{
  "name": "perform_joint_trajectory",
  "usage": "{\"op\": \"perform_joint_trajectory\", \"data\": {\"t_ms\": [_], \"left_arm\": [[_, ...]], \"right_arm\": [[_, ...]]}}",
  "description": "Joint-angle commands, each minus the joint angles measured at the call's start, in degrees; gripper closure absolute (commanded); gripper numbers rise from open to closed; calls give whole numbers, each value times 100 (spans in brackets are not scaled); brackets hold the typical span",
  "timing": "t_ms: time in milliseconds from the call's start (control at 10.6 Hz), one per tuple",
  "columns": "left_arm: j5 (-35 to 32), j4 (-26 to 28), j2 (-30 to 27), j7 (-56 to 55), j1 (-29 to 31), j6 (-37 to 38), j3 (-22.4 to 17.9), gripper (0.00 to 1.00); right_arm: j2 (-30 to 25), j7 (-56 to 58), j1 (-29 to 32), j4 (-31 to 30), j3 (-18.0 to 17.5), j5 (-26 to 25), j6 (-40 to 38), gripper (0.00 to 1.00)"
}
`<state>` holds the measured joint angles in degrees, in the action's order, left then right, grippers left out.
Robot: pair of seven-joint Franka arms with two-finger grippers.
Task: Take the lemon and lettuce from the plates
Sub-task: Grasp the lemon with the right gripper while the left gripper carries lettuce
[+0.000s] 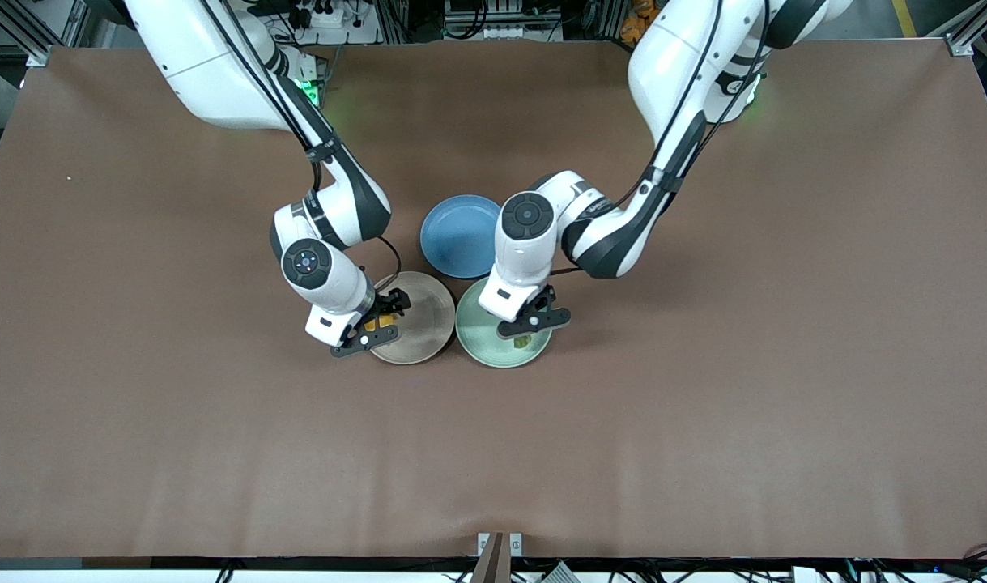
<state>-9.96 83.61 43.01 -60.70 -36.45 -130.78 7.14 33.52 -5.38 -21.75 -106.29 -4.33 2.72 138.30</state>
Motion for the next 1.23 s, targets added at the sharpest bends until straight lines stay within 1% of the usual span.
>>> {"op": "perform_joint_trajectory", "data": {"t_ms": [0,95,189,378,473,567,756,945,1134], "left_arm": [[-112,111,-336,-74,234,490,24,100],[-112,111,-433,-74,322,631,24,100],[-112,120,-556,-56,497,807,33,100],[-86,190,-680,118,962,870,94,100],[19,269,-767,355,1199,870,190,100],[46,452,-881,557,1428,870,287,100],[55,655,-935,1014,1999,870,628,100],[46,1085,-1127,1505,2657,861,962,100],[38,1306,-1154,2016,3238,835,1262,100]], "right_arm": [[23,-95,-58,-15,46,-52,48,22],[14,-95,-58,-6,46,-52,13,38],[14,-77,-49,-6,46,-52,-13,43],[14,-42,-5,29,55,-52,-109,59],[-3,-42,21,99,55,-52,-293,61],[-12,-33,21,178,55,-52,-469,65],[-39,-33,56,458,81,-52,-907,66],[-74,-16,214,862,81,-52,-1566,66],[-83,-7,450,1397,81,-52,-2199,66]]}}
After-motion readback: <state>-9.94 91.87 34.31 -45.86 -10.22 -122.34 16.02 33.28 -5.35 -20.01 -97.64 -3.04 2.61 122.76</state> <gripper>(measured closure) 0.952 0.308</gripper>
